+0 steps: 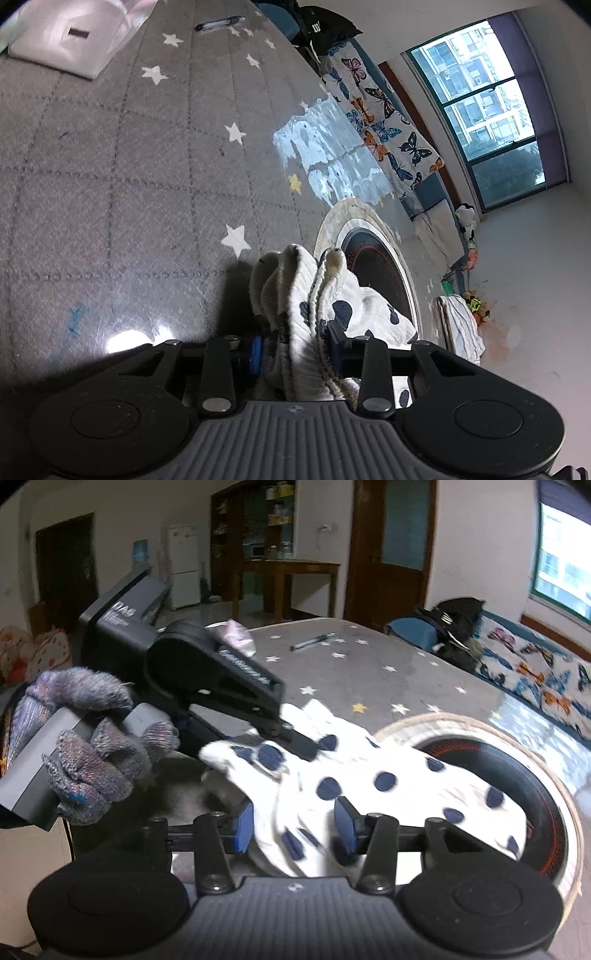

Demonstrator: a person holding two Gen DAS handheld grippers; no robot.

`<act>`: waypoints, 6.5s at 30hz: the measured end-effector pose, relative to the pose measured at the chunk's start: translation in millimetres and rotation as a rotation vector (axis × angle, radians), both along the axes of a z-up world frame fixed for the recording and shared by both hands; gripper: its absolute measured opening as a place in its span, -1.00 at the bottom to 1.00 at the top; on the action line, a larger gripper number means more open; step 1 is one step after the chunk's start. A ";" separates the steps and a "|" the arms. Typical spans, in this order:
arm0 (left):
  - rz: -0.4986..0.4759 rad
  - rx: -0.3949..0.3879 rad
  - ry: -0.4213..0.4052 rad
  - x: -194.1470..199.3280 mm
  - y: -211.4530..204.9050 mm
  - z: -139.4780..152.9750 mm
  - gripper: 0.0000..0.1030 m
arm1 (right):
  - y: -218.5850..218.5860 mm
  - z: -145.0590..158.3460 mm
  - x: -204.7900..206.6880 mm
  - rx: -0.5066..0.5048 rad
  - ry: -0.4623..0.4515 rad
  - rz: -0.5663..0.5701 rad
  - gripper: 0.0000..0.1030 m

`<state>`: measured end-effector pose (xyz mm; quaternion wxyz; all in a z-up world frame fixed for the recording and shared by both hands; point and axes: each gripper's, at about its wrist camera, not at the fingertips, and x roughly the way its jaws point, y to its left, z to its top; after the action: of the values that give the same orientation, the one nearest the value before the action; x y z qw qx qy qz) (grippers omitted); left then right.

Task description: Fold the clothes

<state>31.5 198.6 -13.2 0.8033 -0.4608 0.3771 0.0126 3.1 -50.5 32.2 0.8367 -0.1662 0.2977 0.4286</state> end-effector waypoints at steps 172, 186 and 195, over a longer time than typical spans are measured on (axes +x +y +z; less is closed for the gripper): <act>-0.698 0.661 -0.190 86.0 -295.3 35.8 0.67 | -309.2 -26.4 27.2 0.107 0.096 -0.899 0.62; -0.713 0.613 -0.287 46.4 -284.4 51.4 1.00 | -297.8 -10.7 -15.5 0.138 -0.038 -0.940 1.00; -0.738 0.551 -0.257 28.2 -272.6 43.2 1.00 | -283.3 -12.3 -31.9 0.121 -0.048 -0.955 1.00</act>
<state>59.7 -74.0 30.1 0.8866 -0.0638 0.3956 -0.2311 -28.8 -333.7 19.9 0.9548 0.0280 0.2958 0.0091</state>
